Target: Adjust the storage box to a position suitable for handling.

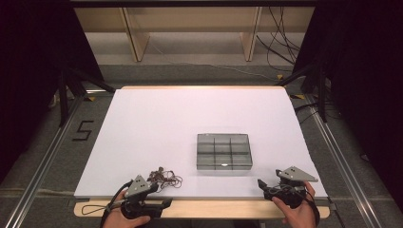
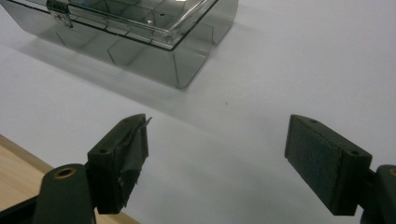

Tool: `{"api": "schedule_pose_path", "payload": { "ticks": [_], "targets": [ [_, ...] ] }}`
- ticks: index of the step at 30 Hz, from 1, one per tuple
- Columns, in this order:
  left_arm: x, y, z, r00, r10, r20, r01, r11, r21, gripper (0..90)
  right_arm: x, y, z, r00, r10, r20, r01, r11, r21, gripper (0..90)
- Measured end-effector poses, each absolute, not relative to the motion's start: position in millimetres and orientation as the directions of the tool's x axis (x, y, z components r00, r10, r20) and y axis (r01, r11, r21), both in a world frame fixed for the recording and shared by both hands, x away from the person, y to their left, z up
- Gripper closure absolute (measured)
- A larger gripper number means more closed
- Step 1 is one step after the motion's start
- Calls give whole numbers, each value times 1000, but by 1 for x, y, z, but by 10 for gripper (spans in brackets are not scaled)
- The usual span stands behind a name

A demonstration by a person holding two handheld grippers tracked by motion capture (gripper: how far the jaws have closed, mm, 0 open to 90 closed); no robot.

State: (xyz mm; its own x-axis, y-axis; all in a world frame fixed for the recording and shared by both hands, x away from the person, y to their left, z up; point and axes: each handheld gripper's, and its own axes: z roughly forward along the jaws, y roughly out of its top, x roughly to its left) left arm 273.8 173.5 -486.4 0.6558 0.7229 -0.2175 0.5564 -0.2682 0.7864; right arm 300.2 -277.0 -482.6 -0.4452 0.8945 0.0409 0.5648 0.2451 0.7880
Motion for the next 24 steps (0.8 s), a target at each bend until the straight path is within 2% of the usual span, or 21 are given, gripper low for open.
{"api": "schedule_pose_path", "payload": {
  "ticks": [1,2,7,8,10,12,13,14,16,17,18,19,20,21,22,23,24],
  "targets": [
    [275,175,-486,663,723,-195,547,-290,785,263,300,-278,-482,-444,895,40,567,246,786,231],
    [275,173,-486,653,725,-218,554,-261,791,263,301,-278,-482,-437,899,32,565,247,787,238],
    [277,173,-486,653,728,-210,548,-262,794,265,303,-280,-482,-431,902,30,555,240,796,259],
    [278,173,-486,663,720,-207,537,-263,802,267,300,-279,-480,-404,913,63,588,206,782,263],
    [280,173,-484,663,721,-200,533,-268,803,278,305,-283,-482,-425,905,20,550,240,800,274],
    [283,171,-482,662,722,-201,532,-265,804,288,306,-281,-481,-395,917,62,576,194,794,292],
    [284,169,-482,655,726,-209,541,-257,801,290,308,-281,-480,-400,915,61,572,197,796,308],
    [286,169,-481,659,727,-194,535,-270,801,297,312,-285,-480,-427,904,18,547,242,801,317],
    [289,167,-480,681,711,-176,513,-292,807,331,313,-282,-480,-393,917,62,586,198,785,342],
    [290,166,-479,682,712,-168,513,-302,803,345,318,-284,-481,-419,907,37,556,224,800,356],
    [291,164,-479,681,712,-172,508,-290,811,360,317,-282,-479,-395,917,59,584,201,787,362],
    [292,162,-479,680,713,-174,510,-289,810,384,321,-285,-480,-416,909,33,549,222,806,381],
    [293,161,-478,686,709,-163,502,-300,811,411,322,-286,-479,-413,910,25,554,230,800,411],
    [295,160,-478,689,708,-155,495,-304,814,442,325,-286,-479,-410,912,10,545,236,805,429],
    [297,159,-477,699,701,-137,480,-319,817,485,324,-284,-477,-382,923,43,577,202,792,457],
    [299,158,-477,694,707,-138,483,-314,817,516,329,-287,-478,-408,913,-8,538,247,806,493],
    [302,159,-477,697,706,-129,482,-327,813,550,330,-287,-478,-406,914,7,551,239,800,514]
  ]
}}
